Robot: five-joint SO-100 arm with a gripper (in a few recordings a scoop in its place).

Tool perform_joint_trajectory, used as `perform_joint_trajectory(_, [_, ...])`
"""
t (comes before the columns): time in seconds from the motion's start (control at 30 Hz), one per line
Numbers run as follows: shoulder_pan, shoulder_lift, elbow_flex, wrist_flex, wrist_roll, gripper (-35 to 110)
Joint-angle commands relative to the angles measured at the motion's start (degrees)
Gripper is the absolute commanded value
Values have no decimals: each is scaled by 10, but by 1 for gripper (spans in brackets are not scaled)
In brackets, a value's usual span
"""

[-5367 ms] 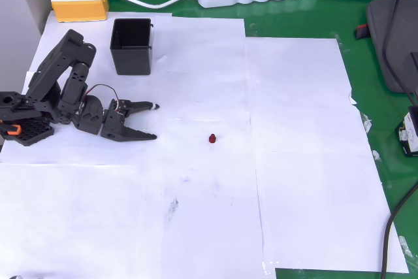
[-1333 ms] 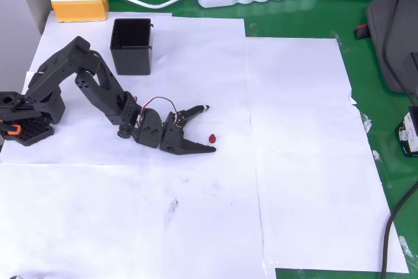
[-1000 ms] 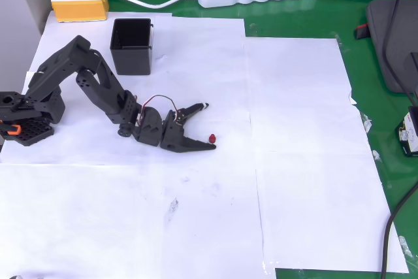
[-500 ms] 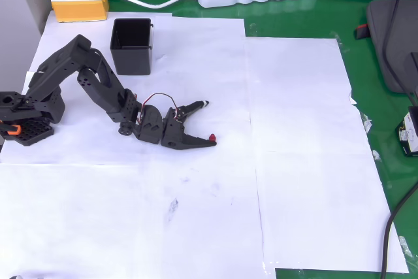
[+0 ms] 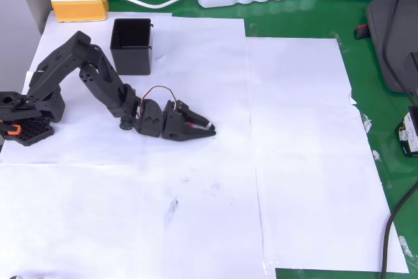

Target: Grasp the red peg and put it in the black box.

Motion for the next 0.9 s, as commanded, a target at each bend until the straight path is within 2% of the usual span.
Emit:
perform_joint_trajectory(0.0, [18,-13,7,-12,-10,0])
perform_joint_trajectory(0.2, [19,-11,8,-18,-4,2])
perform_joint_trajectory(0.3, [22,-9,11,-17,1,13])
perform_joint_trajectory(0.37, [25,-7,14,-15,5,28])
perform_joint_trajectory(0.47, [30,-4,18,-16,7,38])
perform_joint_trajectory(0.53, [31,-4,19,-16,7,50])
perform_joint_trajectory(0.87, [28,-12,-15,-40,9,53])
